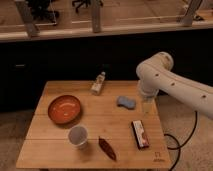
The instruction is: Move the arm in a circular motion
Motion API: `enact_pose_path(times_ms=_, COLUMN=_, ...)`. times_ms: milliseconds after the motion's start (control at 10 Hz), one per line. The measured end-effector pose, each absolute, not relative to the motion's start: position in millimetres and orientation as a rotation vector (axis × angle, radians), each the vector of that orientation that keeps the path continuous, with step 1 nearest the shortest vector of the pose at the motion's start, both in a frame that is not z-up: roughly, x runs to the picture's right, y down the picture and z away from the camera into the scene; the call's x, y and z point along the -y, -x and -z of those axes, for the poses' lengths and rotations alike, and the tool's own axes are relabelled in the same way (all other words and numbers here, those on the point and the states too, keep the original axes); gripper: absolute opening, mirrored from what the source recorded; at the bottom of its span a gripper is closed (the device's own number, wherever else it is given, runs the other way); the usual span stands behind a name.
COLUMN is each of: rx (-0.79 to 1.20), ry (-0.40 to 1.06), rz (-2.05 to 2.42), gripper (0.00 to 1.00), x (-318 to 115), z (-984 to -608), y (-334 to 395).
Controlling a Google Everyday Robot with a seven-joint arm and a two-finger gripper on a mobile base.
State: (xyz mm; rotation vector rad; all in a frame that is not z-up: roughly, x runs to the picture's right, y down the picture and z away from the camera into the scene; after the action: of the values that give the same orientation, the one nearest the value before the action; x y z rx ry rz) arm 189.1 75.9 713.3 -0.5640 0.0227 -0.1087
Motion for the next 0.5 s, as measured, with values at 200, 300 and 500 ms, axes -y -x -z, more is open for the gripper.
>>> enact_pose_path(times_ms=200, rx=-0.013, ry=0.566, rz=0.124, gripper=0.80, x=-76.0, z=-717.0, y=-168.3)
enact_pose_path(times_ms=300, rx=-0.007, ry=0.567, rz=0.138, gripper=0.80, x=-76.0, z=-719.0, y=-158.1)
enact_pose_path(times_ms=500, rx=-0.008, ry=0.573, rz=0.152, gripper=0.80, x=-79.6, z=-719.6, y=-154.3)
